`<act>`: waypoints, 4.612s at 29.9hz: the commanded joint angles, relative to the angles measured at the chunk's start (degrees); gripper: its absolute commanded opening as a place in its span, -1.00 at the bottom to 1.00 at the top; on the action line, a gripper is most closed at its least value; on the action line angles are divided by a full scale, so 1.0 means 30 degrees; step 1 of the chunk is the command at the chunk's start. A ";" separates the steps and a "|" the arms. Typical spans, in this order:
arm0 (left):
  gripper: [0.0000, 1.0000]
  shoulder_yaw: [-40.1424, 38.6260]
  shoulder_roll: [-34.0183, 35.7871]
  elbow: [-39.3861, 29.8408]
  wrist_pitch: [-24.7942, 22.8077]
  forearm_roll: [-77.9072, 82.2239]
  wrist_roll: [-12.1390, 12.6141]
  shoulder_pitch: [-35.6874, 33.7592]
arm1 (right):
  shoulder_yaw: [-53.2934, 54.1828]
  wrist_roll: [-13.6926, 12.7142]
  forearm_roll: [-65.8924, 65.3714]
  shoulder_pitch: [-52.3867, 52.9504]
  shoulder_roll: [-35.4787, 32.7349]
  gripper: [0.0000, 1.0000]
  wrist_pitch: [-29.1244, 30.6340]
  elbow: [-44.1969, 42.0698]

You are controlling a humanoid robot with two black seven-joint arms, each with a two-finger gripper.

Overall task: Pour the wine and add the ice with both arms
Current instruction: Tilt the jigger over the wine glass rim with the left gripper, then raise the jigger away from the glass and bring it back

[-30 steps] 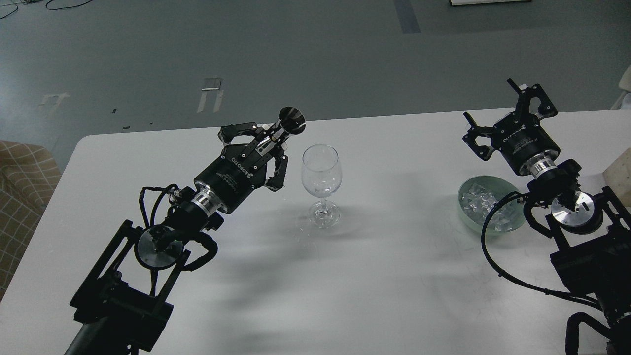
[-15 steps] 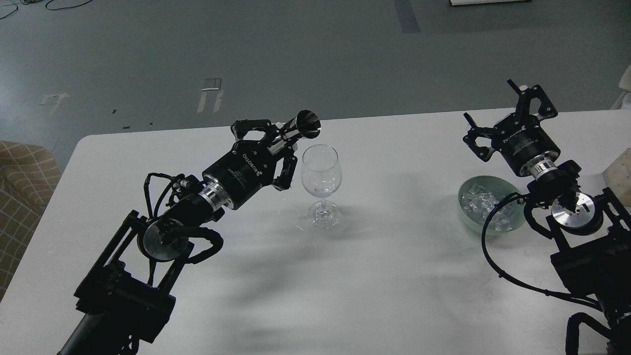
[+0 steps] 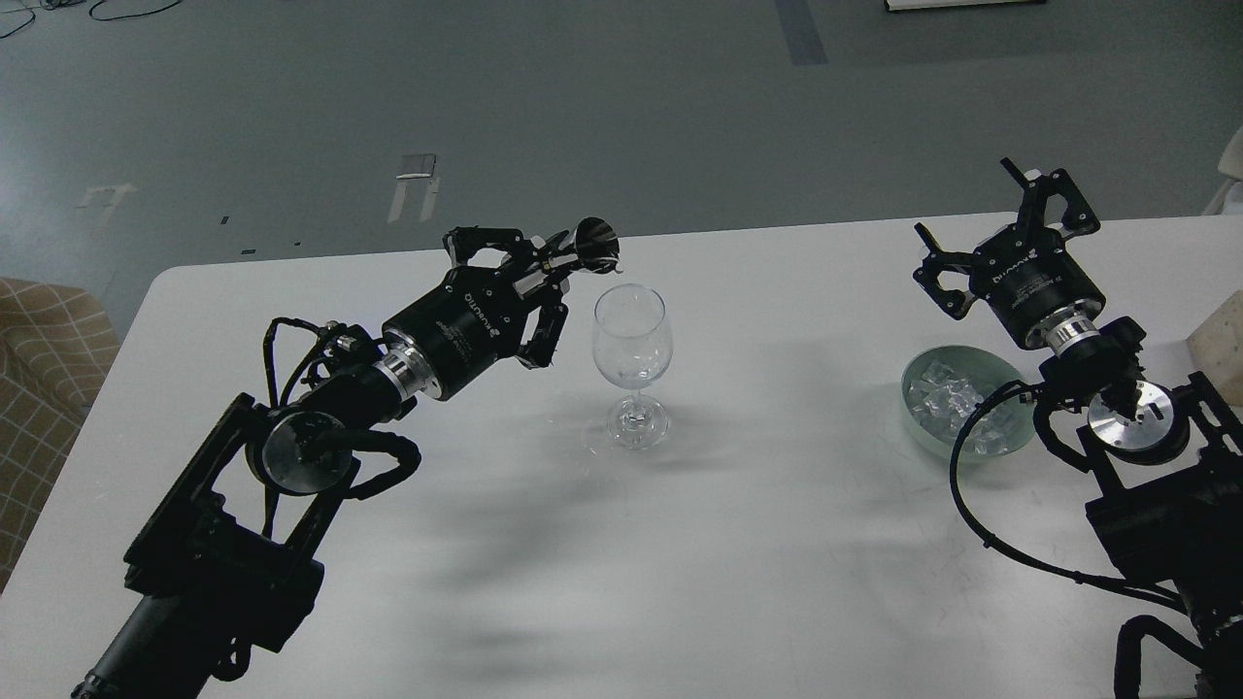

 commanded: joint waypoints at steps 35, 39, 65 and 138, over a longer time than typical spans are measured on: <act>-0.56 0.1374 0.1677 -0.0275 -0.0757 0.4189 0.1091 -0.1851 | 0.0119 0.0002 -0.0001 -0.0057 -0.0284 1.00 0.0395 0.0028; -0.56 0.1375 0.1677 -0.0421 -0.0728 0.4455 0.1121 -0.2116 | 0.0148 0.0002 -0.0001 -0.0057 -0.0430 1.00 0.0395 0.0028; -0.59 0.2195 0.2966 -0.1389 -0.1636 0.7970 0.2058 -0.3259 | 0.0148 0.0002 0.0028 -0.0321 -0.0665 1.00 0.0395 0.0028; -0.58 -0.9846 -0.0726 0.1922 0.4489 -0.4480 -0.2804 0.4034 | -0.0174 -0.0057 -0.0148 -0.0496 -0.1192 1.00 0.0395 -0.0031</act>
